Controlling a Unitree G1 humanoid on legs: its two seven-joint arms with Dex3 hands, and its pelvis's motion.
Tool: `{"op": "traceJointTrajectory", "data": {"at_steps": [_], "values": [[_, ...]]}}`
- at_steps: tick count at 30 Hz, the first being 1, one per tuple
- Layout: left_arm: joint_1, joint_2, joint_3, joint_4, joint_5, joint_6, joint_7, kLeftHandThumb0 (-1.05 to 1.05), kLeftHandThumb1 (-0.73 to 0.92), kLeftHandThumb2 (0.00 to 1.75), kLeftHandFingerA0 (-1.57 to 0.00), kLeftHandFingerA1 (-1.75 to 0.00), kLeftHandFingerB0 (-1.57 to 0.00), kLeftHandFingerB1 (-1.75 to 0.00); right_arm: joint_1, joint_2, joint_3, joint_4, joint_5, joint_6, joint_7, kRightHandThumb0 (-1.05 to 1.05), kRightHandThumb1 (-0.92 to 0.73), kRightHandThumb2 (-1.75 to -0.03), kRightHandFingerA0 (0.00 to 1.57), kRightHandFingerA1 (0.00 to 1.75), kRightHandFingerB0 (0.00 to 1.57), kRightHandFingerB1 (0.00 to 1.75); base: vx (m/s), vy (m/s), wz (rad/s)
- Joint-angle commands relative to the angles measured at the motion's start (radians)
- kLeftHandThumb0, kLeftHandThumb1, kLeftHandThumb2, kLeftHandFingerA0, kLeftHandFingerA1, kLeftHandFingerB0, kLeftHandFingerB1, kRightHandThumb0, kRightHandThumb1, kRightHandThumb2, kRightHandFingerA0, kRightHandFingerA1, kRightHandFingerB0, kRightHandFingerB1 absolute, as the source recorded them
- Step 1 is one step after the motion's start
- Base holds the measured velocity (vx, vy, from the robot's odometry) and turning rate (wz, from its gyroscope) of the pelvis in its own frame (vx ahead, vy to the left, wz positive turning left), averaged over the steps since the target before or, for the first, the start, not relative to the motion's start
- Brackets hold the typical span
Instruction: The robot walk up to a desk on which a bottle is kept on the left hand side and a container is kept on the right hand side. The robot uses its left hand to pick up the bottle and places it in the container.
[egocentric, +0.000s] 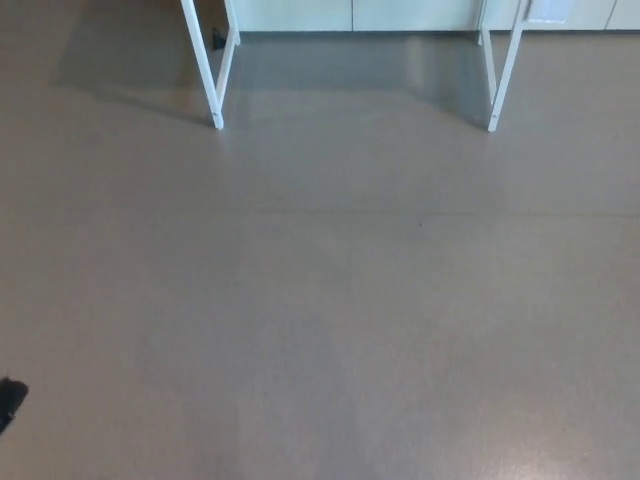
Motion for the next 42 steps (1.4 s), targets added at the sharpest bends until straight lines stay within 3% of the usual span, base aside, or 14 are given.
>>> {"op": "traceJointTrajectory", "data": {"at_steps": [1,2,3,7,11,13,14,15,20,21,24,29,30,42], "values": [[-0.003,0.032,0.027,-0.015,-0.088,0.066,-0.065,-0.13,0.67,0.6,-0.2,-0.32,-0.16,-0.28,-0.014,-0.006,-0.012,-0.024,0.098,0.09,0.051,-0.16,-0.39,-0.53,0.48,0.51,0.38,0.43,0.33,0.198,-0.13],[0.0,0.033,0.026,-0.015,-0.089,0.065,-0.07,-0.13,0.67,0.62,-0.18,-0.32,-0.15,-0.28,0.003,-0.012,0.019,-0.048,0.077,0.091,0.074,0.16,-0.24,-0.79,0.23,0.56,0.23,0.54,0.35,0.224,-0.11],[0.001,0.032,0.027,-0.017,-0.09,0.066,-0.068,-0.12,0.67,0.6,-0.2,-0.32,-0.18,-0.28,0.009,-0.013,0.032,-0.058,0.068,0.089,0.08,0.16,-0.28,-0.84,0.21,0.55,0.22,0.54,0.4,0.228,0.23],[0.004,0.032,0.025,-0.025,-0.097,0.069,-0.069,-0.13,0.68,0.62,-0.18,-0.32,-0.15,-0.28,0.02,-0.022,0.062,-0.077,0.071,0.099,0.096,0.21,-0.41,-0.66,0.22,0.38,0.36,0.34,0.45,0.252,-0.17],[0.009,0.032,0.017,-0.03,-0.1,0.064,-0.065,-0.13,0.68,0.6,-0.2,-0.32,-0.16,-0.28,0.029,-0.031,0.084,-0.08,0.07,0.09,0.11,0.19,-0.4,-0.65,0.21,0.38,0.36,0.33,0.38,0.05,0.07],[0.01,0.033,0.016,-0.031,-0.103,0.068,-0.066,-0.12,0.68,0.62,-0.18,-0.32,-0.15,-0.28,0.032,-0.032,0.09,-0.086,0.069,0.09,0.113,0.17,-0.4,-0.65,0.2,0.38,0.34,0.33,0.38,-0.021,0.13],[0.008,0.034,0.017,-0.027,-0.107,0.073,-0.069,-0.12,0.68,0.61,-0.18,-0.32,-0.15,-0.28,0.034,-0.034,0.095,-0.086,0.07,0.089,0.12,0.15,-0.29,-0.85,0.1,0.51,0.22,0.53,0.39,-0.036,0.14],[0.007,0.036,0.016,-0.024,-0.107,0.073,-0.071,-0.12,0.68,0.62,-0.18,-0.32,-0.15,-0.28,0.033,-0.035,0.096,-0.084,0.071,0.089,0.119,0.16,-0.4,-0.65,0.21,0.38,0.34,0.33,0.39,-0.041,0.18],[0.012,0.035,0.011,-0.031,-0.108,0.068,-0.063,-0.13,0.67,0.6,-0.21,-0.32,-0.17,-0.28,0.027,-0.042,0.102,-0.07,0.077,0.089,0.121,0.16,-0.41,-0.65,0.19,0.37,0.34,0.33,0.43,-0.109,0.44],[0.013,0.035,0.009,-0.032,-0.109,0.068,-0.063,-0.13,0.67,0.6,-0.21,-0.32,-0.17,-0.28,0.027,-0.043,0.104,-0.069,0.078,0.088,0.124,0.15,-0.28,-0.84,0.08,0.5,0.21,0.52,0.49,-0.118,0.41],[0.013,0.038,0.005,-0.027,-0.113,0.064,-0.073,-0.13,0.68,0.6,-0.2,-0.32,-0.17,-0.28,0.029,-0.044,0.11,-0.073,0.077,0.088,0.119,0.13,-0.28,-0.84,0.09,0.5,0.22,0.53,0.44,-0.099,0.07],[0.02,0.036,0.002,-0.028,-0.115,0.064,-0.072,-0.13,0.68,0.6,-0.21,-0.32,-0.18,-0.28,0.032,-0.046,0.109,-0.064,0.078,0.079,0.122,0.13,-0.26,-0.82,0.11,0.51,0.21,0.52,0.39,-0.035,-0.15],[0.021,0.036,0.001,-0.028,-0.115,0.064,-0.07,-0.13,0.68,0.6,-0.21,-0.32,-0.18,-0.28,0.03,-0.046,0.107,-0.063,0.079,0.081,0.117,0.14,-0.38,-0.64,0.22,0.38,0.34,0.34,0.45,0.051,-0.27],[0.125,0.043,-0.065,-0.055,-0.055,0.046,-0.071,0.0,0.73,0.62,-0.2,-0.3,-0.14,-0.27,0.119,-0.039,0.108,-0.098,0.071,0.087,0.102,0.14,-0.41,-0.7,0.26,0.4,0.32,0.34,0.49,0.153,-0.15]]}}
